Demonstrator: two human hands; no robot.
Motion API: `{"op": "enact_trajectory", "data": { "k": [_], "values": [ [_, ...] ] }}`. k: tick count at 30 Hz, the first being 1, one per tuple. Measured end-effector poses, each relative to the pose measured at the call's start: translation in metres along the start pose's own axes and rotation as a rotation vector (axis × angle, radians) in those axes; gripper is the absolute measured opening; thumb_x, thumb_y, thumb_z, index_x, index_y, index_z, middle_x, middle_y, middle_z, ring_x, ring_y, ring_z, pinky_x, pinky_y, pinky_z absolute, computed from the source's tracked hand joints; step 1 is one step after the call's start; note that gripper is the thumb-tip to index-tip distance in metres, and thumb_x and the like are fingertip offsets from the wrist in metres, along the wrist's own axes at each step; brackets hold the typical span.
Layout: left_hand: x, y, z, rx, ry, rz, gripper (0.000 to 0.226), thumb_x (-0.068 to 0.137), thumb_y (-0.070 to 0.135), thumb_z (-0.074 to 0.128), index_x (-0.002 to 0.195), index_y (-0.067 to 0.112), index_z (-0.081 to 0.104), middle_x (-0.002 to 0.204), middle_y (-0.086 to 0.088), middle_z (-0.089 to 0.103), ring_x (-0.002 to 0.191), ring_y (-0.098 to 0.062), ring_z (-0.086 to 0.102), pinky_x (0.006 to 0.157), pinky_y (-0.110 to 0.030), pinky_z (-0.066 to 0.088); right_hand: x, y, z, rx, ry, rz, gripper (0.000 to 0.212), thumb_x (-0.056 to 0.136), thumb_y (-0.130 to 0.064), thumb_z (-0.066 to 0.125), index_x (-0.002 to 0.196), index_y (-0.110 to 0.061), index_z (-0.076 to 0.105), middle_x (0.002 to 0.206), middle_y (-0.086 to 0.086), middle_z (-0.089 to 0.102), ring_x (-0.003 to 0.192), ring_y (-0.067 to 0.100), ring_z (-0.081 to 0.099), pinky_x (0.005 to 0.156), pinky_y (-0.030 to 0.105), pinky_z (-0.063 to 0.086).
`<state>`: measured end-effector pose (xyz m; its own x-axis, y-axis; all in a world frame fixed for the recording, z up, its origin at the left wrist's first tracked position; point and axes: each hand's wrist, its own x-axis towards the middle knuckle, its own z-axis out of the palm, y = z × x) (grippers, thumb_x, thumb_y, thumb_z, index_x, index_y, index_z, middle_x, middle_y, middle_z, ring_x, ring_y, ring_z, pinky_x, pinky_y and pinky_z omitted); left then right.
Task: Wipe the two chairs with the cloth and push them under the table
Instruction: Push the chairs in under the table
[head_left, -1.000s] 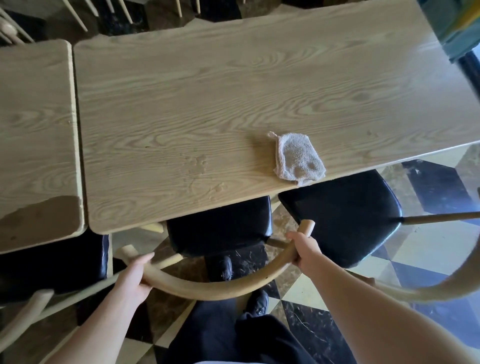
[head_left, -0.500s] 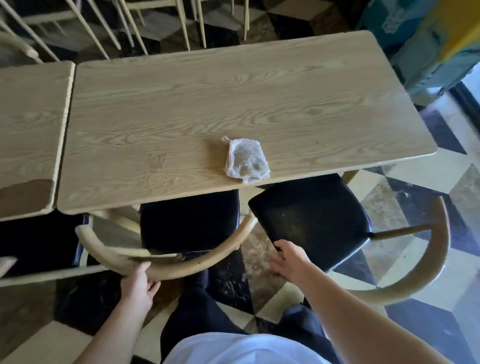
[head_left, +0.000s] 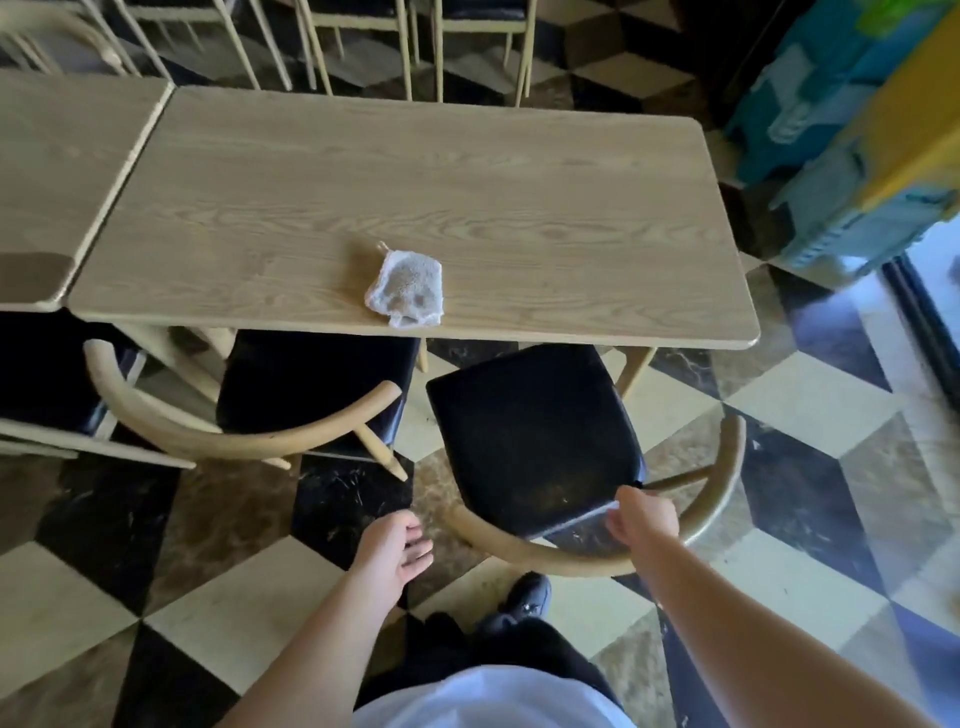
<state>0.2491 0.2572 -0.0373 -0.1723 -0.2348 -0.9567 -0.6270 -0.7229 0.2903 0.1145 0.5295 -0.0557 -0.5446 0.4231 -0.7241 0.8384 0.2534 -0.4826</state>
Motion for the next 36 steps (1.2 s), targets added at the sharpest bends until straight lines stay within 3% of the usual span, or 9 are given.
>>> {"op": "enact_trajectory", "data": {
  "k": [9,13,16,19,23,26,29,33,36],
  "values": [
    [0.007,-0.056,0.043,0.028,-0.005,-0.061,0.032,0.092,0.027,0.068,0.117,0.012,0.055,0.117,-0.018,0.057,0.103,-0.035,0.062,0.077,-0.048,0.055,0.036,-0.022,-0.072,-0.262,0.182,-0.120,0.038,0.089,-0.008,0.053,0.126,-0.008,0.059,0.101,0.015,0.065,0.072,0.022,0.063,0.057,0.030,0.052],
    [0.014,-0.063,0.067,0.153,0.128,-0.025,0.040,0.084,0.035,0.072,0.109,0.011,0.052,0.093,-0.012,0.061,0.070,-0.025,0.058,0.067,-0.038,0.053,0.072,-0.056,-0.080,-0.368,0.197,-0.227,0.033,0.090,-0.009,0.053,0.122,-0.012,0.062,0.100,0.011,0.067,0.086,0.029,0.065,0.078,0.039,0.057],
    [0.023,-0.071,0.086,0.133,0.204,-0.086,0.056,0.076,0.043,0.079,0.113,0.014,0.049,0.103,-0.012,0.062,0.079,-0.026,0.064,0.069,-0.038,0.056,0.102,-0.075,-0.089,-0.514,0.269,-0.356,0.029,0.087,-0.014,0.059,0.116,-0.011,0.060,0.112,0.015,0.061,0.094,0.031,0.056,0.082,0.040,0.050],
    [0.033,-0.085,0.112,0.015,0.267,-0.148,0.069,0.067,0.043,0.086,0.121,0.015,0.055,0.110,-0.016,0.065,0.088,-0.035,0.067,0.064,-0.043,0.058,0.140,-0.090,-0.103,-0.563,0.284,-0.199,0.044,0.087,-0.025,0.068,0.122,-0.002,0.053,0.115,0.021,0.057,0.098,0.034,0.054,0.084,0.044,0.047],
    [0.050,-0.085,0.133,-0.055,0.436,-0.161,0.077,0.056,0.036,0.094,0.116,0.004,0.058,0.102,-0.014,0.065,0.090,-0.036,0.063,0.081,-0.046,0.056,0.180,-0.095,-0.109,-0.420,-0.043,0.057,0.033,0.081,-0.027,0.079,0.099,-0.005,0.062,0.080,0.013,0.060,0.071,0.026,0.060,0.067,0.038,0.052],
    [0.057,-0.083,0.139,-0.048,0.562,-0.186,0.063,0.060,0.027,0.091,0.107,0.001,0.058,0.086,-0.011,0.058,0.081,-0.033,0.058,0.078,-0.041,0.048,0.201,-0.088,-0.108,-0.381,-0.076,0.159,0.034,0.076,-0.020,0.084,0.088,-0.007,0.055,0.081,0.016,0.059,0.071,0.028,0.061,0.072,0.042,0.054],
    [0.058,-0.081,0.146,-0.034,0.598,-0.206,0.050,0.069,0.009,0.079,0.113,-0.002,0.058,0.081,-0.013,0.053,0.070,-0.030,0.054,0.070,-0.038,0.046,0.214,-0.088,-0.103,-0.364,-0.115,0.260,0.031,0.075,-0.009,0.081,0.092,-0.002,0.056,0.078,0.016,0.056,0.063,0.026,0.058,0.058,0.038,0.050],
    [0.059,-0.085,0.142,-0.126,0.594,-0.178,0.043,0.066,0.003,0.070,0.106,0.000,0.057,0.092,-0.019,0.058,0.087,-0.039,0.061,0.085,-0.049,0.051,0.222,-0.086,-0.099,-0.348,-0.172,0.352,0.022,0.075,0.004,0.067,0.092,-0.001,0.054,0.083,0.015,0.053,0.066,0.025,0.055,0.057,0.036,0.048],
    [0.054,-0.082,0.142,-0.160,0.585,-0.141,0.039,0.067,0.002,0.069,0.104,-0.003,0.057,0.084,-0.018,0.056,0.074,-0.035,0.057,0.071,-0.042,0.048,0.218,-0.086,-0.100,-0.301,-0.189,0.338,0.027,0.072,0.004,0.066,0.096,-0.002,0.054,0.086,0.017,0.055,0.069,0.026,0.057,0.063,0.037,0.049]
  ]
}}
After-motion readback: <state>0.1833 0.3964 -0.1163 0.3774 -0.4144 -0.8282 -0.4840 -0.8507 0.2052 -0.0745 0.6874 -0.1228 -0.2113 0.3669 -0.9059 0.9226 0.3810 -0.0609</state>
